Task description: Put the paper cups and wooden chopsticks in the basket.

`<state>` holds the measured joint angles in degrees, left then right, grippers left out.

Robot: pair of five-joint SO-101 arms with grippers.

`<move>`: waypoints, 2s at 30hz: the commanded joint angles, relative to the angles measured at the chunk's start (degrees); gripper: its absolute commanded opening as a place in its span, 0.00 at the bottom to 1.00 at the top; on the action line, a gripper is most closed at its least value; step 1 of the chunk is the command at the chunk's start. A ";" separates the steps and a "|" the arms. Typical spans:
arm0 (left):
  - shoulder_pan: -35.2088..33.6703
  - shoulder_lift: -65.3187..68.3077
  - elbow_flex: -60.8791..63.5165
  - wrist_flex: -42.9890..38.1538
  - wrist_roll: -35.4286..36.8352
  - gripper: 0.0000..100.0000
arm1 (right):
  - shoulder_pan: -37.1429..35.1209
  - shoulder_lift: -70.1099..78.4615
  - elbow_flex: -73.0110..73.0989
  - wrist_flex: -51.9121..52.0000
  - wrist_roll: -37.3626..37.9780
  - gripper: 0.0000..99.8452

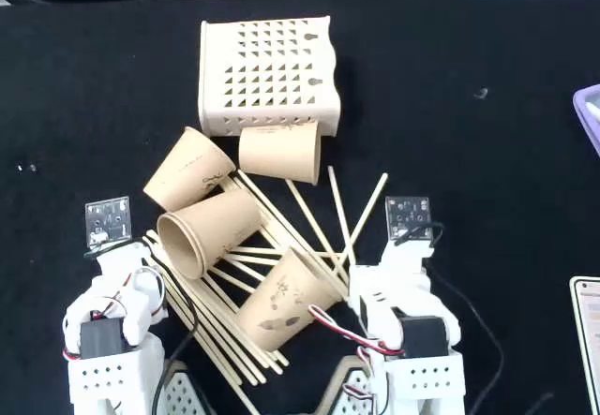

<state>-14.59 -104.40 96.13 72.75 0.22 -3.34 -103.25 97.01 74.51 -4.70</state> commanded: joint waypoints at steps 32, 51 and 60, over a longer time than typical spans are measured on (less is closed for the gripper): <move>-0.48 0.00 1.19 0.26 0.09 0.03 | 0.53 -5.41 -0.48 0.26 -0.35 0.05; -0.48 0.00 1.19 0.26 0.09 0.03 | 0.53 -5.41 -0.48 0.26 -0.35 0.05; 0.84 0.00 1.19 0.26 0.09 0.03 | 0.35 -5.41 -0.48 0.26 -0.44 0.05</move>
<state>-14.24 -104.40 96.13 72.75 0.22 -3.34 -103.25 97.01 74.51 -4.70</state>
